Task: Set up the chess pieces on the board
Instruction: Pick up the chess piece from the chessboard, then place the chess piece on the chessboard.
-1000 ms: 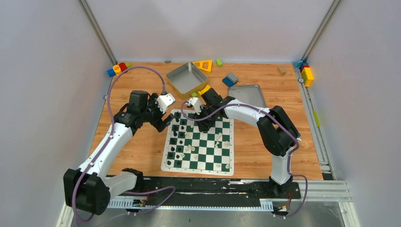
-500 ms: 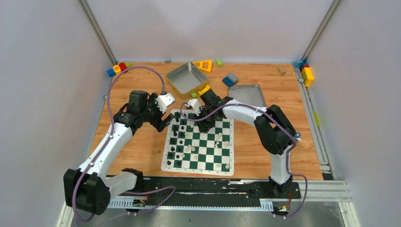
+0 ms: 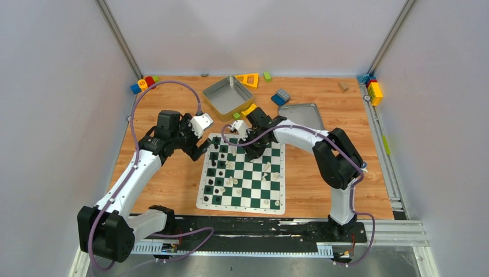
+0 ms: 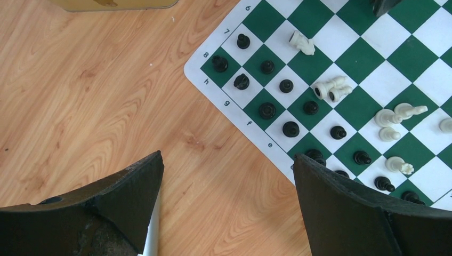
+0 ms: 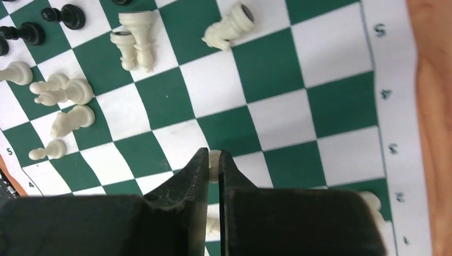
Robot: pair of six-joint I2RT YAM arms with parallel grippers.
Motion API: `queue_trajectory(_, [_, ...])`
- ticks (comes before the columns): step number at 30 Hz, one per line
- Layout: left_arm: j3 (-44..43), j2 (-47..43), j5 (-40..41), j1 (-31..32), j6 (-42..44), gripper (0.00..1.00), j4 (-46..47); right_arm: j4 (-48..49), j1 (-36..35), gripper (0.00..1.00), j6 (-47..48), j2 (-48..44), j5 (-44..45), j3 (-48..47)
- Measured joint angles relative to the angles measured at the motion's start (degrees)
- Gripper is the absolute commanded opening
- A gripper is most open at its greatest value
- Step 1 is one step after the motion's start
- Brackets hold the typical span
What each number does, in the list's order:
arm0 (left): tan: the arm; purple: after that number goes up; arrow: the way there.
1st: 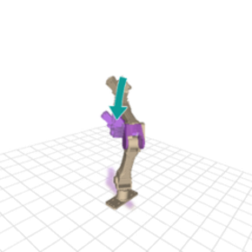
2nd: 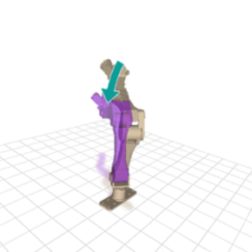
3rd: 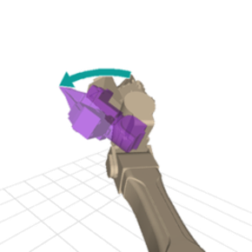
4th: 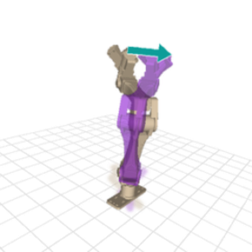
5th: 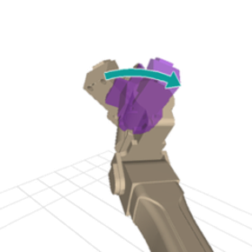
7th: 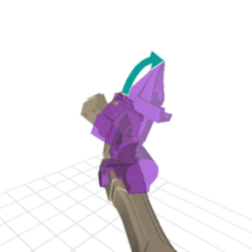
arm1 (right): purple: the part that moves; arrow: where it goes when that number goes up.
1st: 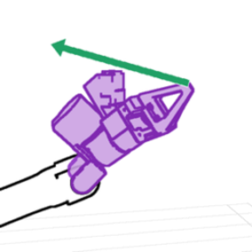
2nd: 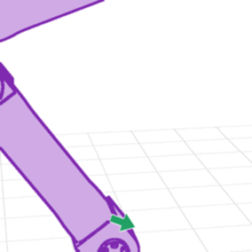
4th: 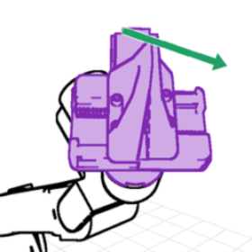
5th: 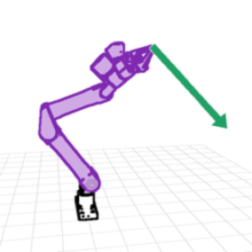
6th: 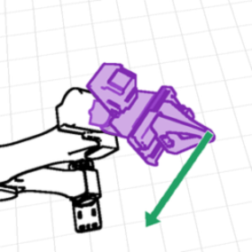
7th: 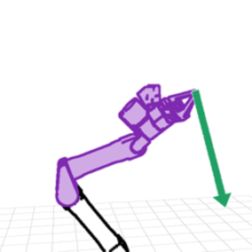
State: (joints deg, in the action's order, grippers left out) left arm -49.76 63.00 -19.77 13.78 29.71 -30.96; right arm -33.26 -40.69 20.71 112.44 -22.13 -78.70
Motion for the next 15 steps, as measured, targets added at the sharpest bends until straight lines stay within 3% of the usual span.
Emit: queue_trajectory(15, [0.0, 0.0, 0.02, -0.02, 0.0, 0.98, 0.0, -7.48, 8.26, 0.0, 4.85, -2.27, 8.31, -1.57])
